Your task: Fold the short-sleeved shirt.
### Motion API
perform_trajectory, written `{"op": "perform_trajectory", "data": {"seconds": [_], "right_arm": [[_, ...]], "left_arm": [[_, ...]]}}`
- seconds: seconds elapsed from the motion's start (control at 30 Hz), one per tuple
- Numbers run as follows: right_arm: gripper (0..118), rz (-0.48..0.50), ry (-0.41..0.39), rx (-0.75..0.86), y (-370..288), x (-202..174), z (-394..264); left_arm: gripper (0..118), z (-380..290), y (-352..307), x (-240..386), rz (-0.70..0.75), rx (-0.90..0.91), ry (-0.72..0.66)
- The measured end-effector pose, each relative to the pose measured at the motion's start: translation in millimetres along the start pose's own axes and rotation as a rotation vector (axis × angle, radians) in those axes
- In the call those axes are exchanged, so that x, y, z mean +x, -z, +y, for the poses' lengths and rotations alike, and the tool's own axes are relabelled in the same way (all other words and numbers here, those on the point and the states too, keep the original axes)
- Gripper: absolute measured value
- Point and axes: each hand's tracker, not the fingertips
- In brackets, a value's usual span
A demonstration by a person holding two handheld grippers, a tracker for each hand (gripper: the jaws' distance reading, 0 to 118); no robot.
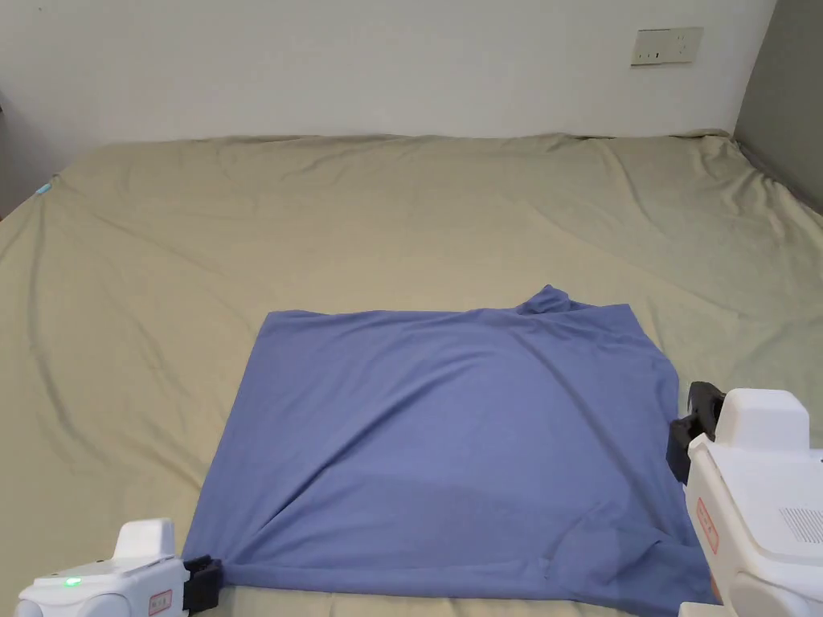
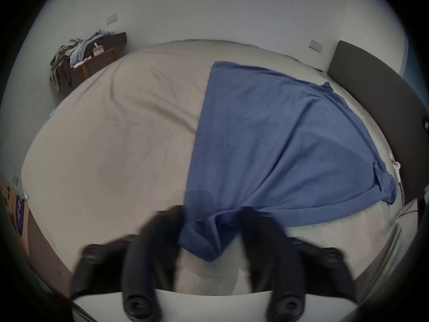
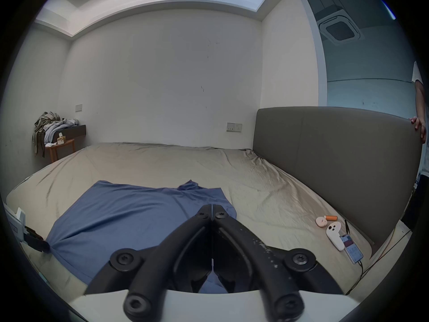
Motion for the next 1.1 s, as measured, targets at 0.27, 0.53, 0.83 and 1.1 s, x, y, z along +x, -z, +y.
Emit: {"op": "perform_trajectory", "data": {"seconds": [0.27, 0.53, 0.83, 1.1], "right_arm": [[43, 0.005, 0.041, -0.279, 16.7, 39.3, -48.9], [109, 0.033, 0.061, -0.603, 41.8, 53.6, -136.8], [13, 0.108, 0.098, -0.599, 44.3, 53.1, -148.4], [13, 0.109, 0.076, -0.437, 68.6, 46.1, -65.6]], "left_arm": [[4, -0.2, -7.7, 13.1, -0.014, 0.032, 0.032], [4, 8.8, -31.2, 13.4, -0.029, 0.108, -0.016], [4, 12.2, -34.1, 18.1, -0.021, 0.114, -0.033], [4, 81.5, -35.4, 27.0, -0.041, 0.232, -0.075]]}}
